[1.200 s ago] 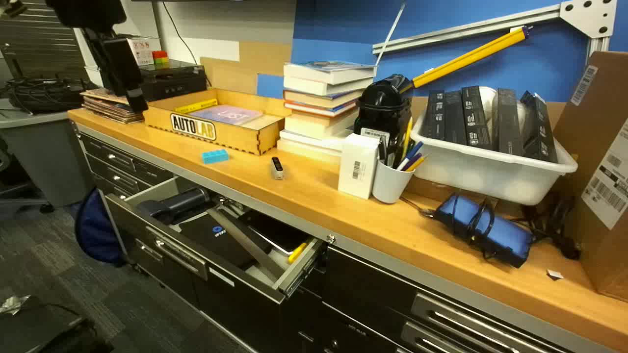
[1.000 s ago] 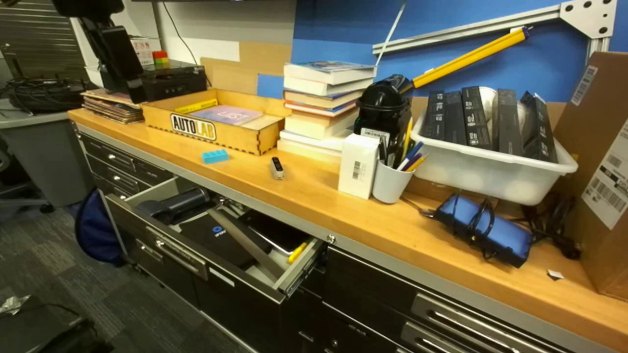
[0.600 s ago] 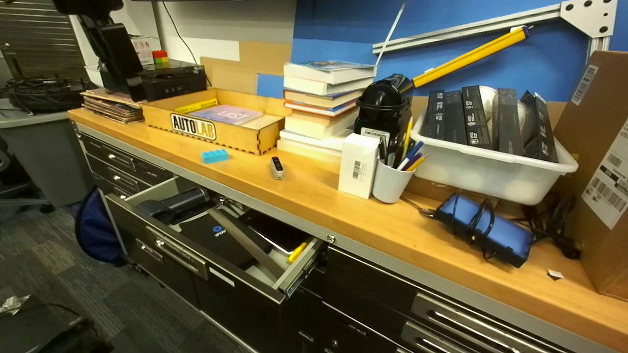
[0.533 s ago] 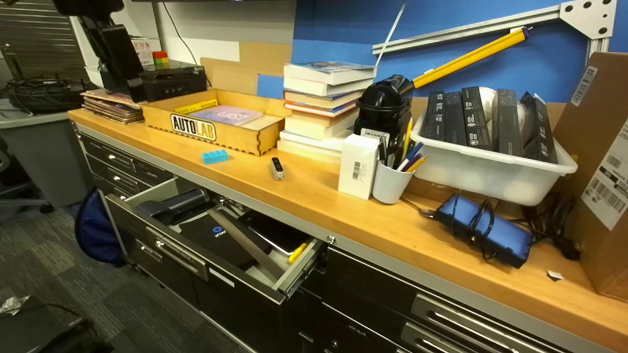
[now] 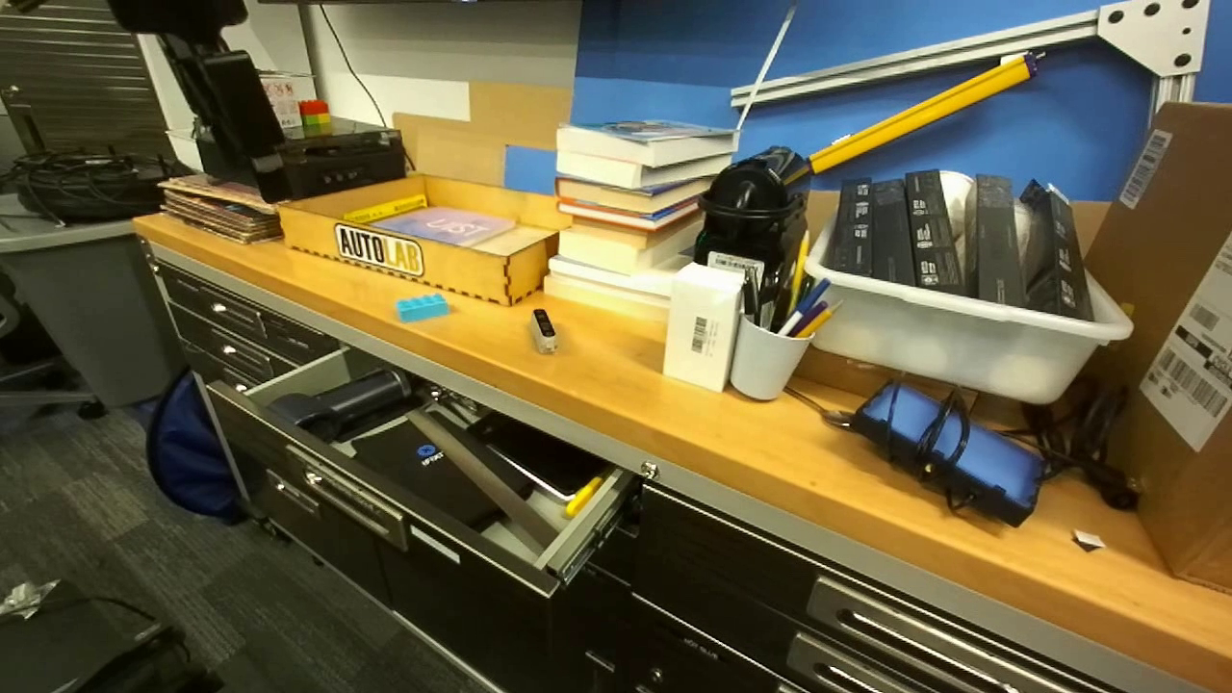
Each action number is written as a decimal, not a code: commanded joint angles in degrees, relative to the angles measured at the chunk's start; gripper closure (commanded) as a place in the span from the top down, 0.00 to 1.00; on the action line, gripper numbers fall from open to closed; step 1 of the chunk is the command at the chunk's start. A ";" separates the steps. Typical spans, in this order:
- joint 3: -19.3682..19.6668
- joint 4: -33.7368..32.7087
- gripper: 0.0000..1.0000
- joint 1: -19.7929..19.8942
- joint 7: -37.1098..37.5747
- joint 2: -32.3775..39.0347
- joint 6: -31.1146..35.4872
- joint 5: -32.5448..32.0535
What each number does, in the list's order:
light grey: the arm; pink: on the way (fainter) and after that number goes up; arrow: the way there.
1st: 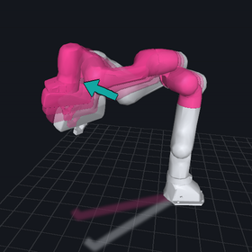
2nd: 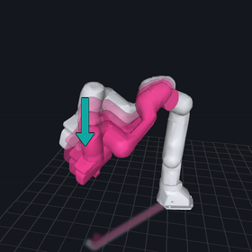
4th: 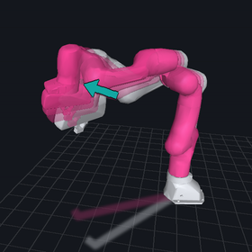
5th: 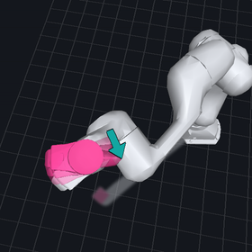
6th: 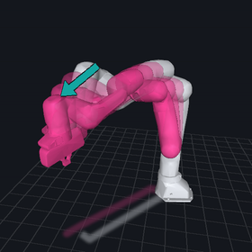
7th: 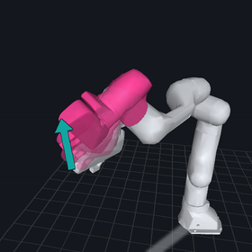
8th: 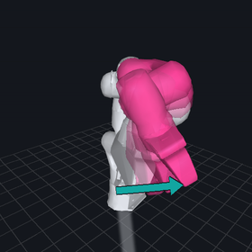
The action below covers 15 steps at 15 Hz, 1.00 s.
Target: Put the blue object in the drawer and close the drawer
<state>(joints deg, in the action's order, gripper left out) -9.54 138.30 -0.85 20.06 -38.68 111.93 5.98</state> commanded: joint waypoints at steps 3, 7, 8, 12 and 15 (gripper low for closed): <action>-0.96 -14.28 1.00 0.05 0.05 17.09 -1.77 -0.67; -2.05 -24.45 1.00 -1.16 2.29 31.15 -1.10 -1.80; -1.90 -26.54 1.00 -1.81 2.03 34.85 -1.09 -1.30; -1.89 -35.53 1.00 -5.36 7.56 47.96 -1.89 -5.03; -0.52 -39.82 1.00 -8.78 11.85 54.11 -0.93 -7.90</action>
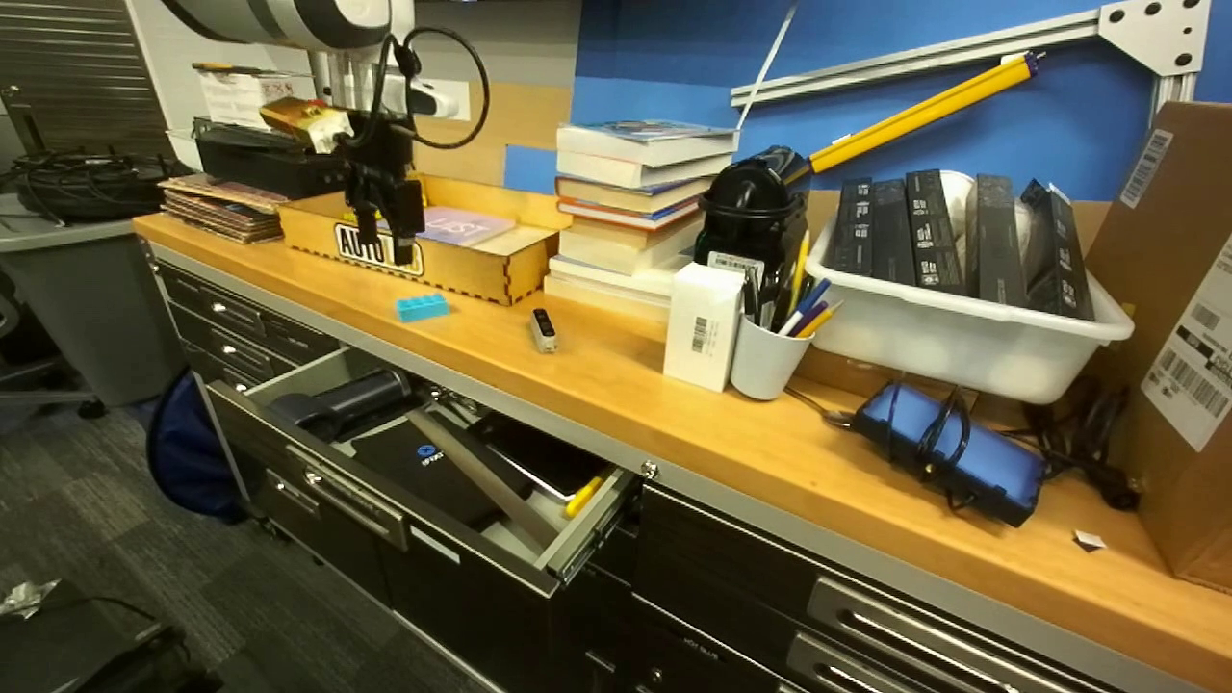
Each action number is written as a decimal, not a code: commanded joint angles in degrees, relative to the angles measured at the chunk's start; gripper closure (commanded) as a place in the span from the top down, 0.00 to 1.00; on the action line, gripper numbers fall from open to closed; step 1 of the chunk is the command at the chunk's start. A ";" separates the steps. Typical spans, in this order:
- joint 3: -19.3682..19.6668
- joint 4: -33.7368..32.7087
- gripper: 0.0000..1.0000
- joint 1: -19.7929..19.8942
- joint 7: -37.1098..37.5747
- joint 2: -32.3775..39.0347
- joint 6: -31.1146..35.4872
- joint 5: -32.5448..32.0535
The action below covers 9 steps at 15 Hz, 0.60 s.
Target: Put the blue object in the drawer and close the drawer
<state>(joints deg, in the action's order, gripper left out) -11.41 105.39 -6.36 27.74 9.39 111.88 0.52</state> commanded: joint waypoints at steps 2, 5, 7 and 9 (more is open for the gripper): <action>2.34 -8.20 1.00 -5.30 7.23 8.59 0.21 -3.76; 4.37 -7.56 1.00 -7.32 12.13 9.56 3.25 -5.89; 5.52 -6.64 1.00 -7.76 14.57 9.69 4.99 -6.65; 6.47 -6.16 1.00 -7.91 16.56 9.91 6.33 -7.23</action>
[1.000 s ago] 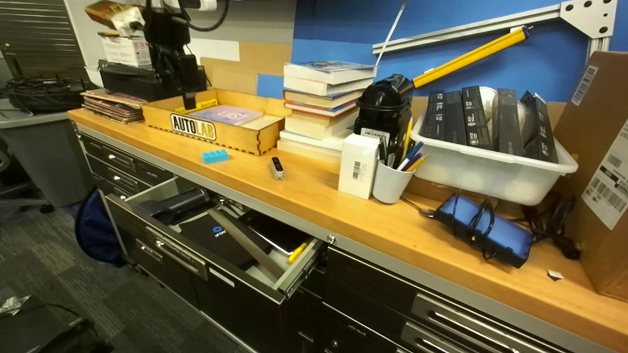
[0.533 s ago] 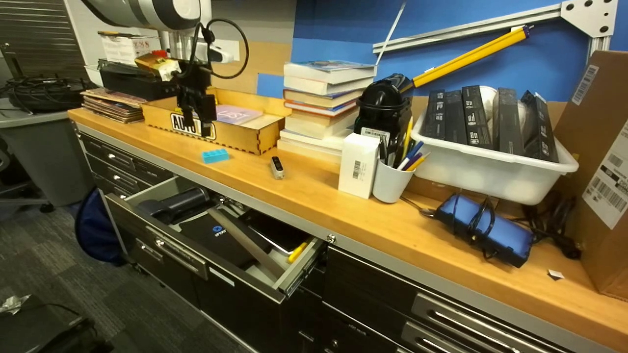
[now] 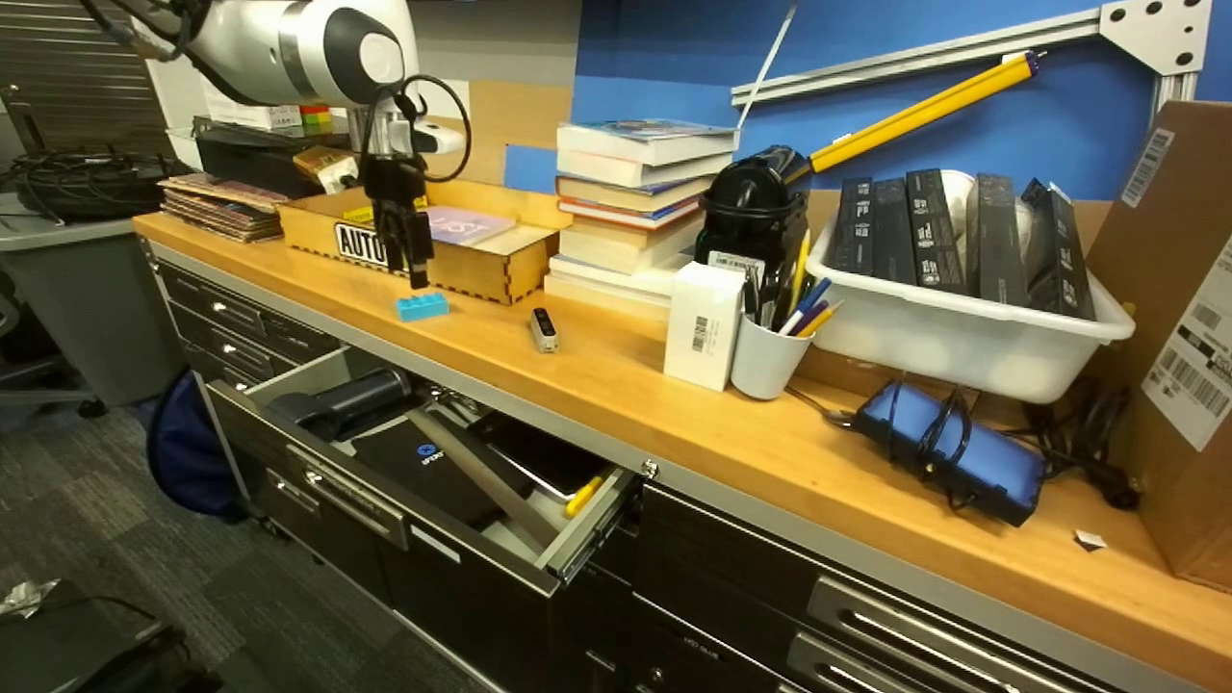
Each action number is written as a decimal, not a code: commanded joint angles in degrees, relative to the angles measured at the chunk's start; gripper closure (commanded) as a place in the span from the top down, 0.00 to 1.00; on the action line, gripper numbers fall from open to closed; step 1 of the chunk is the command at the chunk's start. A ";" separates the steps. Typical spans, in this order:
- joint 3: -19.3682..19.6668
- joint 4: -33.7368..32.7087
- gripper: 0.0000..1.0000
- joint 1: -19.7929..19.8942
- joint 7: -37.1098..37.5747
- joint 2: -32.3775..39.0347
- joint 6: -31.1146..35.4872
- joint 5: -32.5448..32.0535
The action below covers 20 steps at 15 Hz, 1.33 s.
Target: Put the blue object in the drawer and close the drawer
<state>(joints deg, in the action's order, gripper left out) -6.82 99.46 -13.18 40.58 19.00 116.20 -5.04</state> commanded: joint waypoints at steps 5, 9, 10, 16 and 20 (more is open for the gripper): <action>2.93 -0.55 1.00 -0.71 5.07 1.93 3.42 -1.08; 3.12 0.26 0.58 -0.49 4.73 2.25 4.92 -0.25; 3.06 0.82 0.49 -0.37 4.37 1.74 4.88 0.02; 2.85 6.09 0.19 0.85 2.75 -2.79 5.34 1.51; 2.20 16.43 0.19 1.57 0.42 -10.99 7.84 2.65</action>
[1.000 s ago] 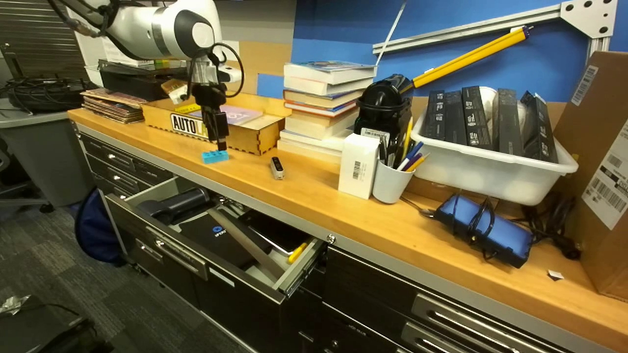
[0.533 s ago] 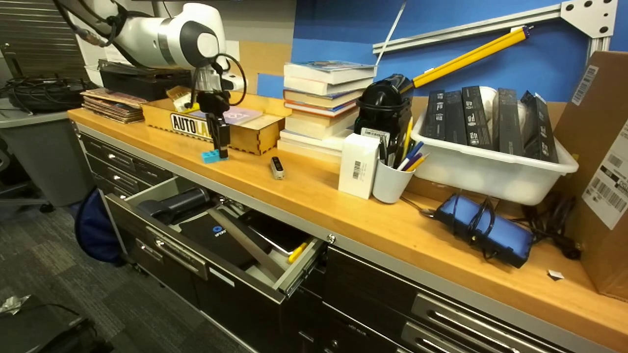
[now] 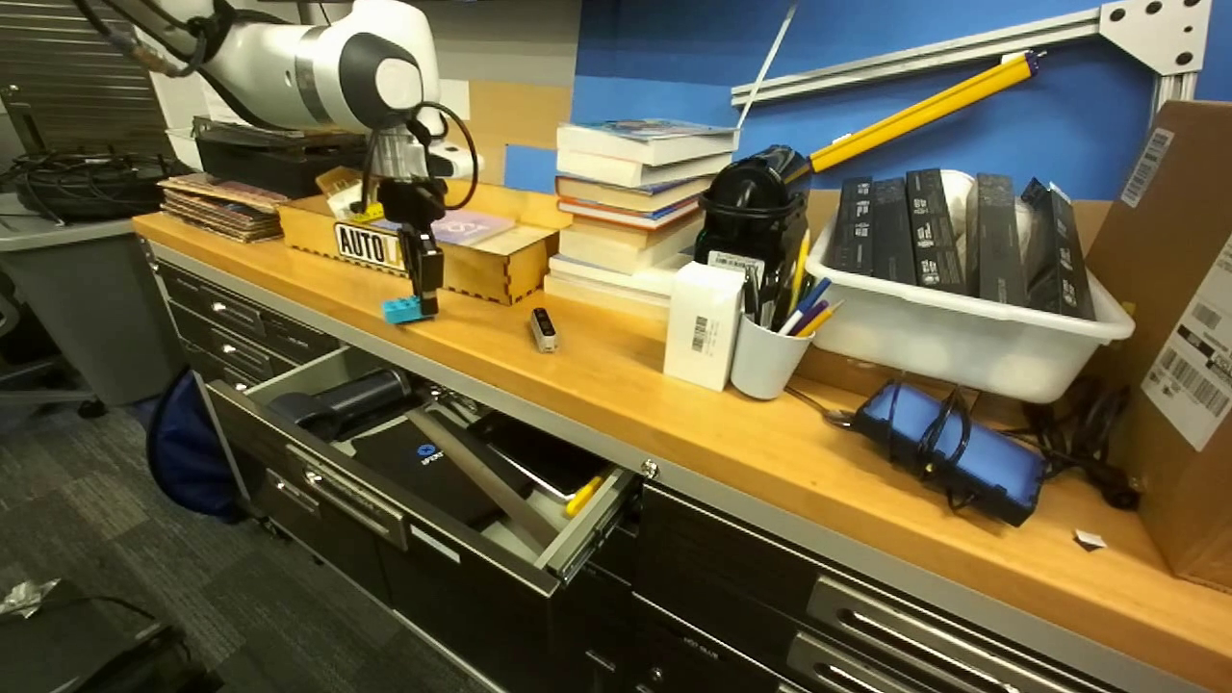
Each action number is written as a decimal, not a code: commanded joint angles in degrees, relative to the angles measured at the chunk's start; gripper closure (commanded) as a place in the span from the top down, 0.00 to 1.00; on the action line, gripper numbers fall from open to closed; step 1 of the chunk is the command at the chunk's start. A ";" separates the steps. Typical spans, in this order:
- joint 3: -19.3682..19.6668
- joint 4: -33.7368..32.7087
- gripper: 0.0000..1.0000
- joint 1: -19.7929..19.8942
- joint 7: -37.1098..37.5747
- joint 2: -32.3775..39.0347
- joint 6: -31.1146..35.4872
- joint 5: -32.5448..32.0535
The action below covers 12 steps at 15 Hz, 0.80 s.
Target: Put the blue object in the drawer and close the drawer
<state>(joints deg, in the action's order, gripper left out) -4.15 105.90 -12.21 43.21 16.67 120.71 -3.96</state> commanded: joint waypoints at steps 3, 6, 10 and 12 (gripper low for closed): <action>-0.75 18.11 0.19 0.87 -1.14 -14.17 4.98 2.23; -0.42 22.99 0.19 1.86 1.90 -16.05 5.65 2.37; 0.67 25.70 0.19 4.74 5.72 -13.67 12.29 3.80; 1.31 25.93 0.19 6.16 5.34 -11.88 15.88 6.10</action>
<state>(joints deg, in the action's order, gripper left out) -3.43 130.90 -7.72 47.85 3.57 131.67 -0.82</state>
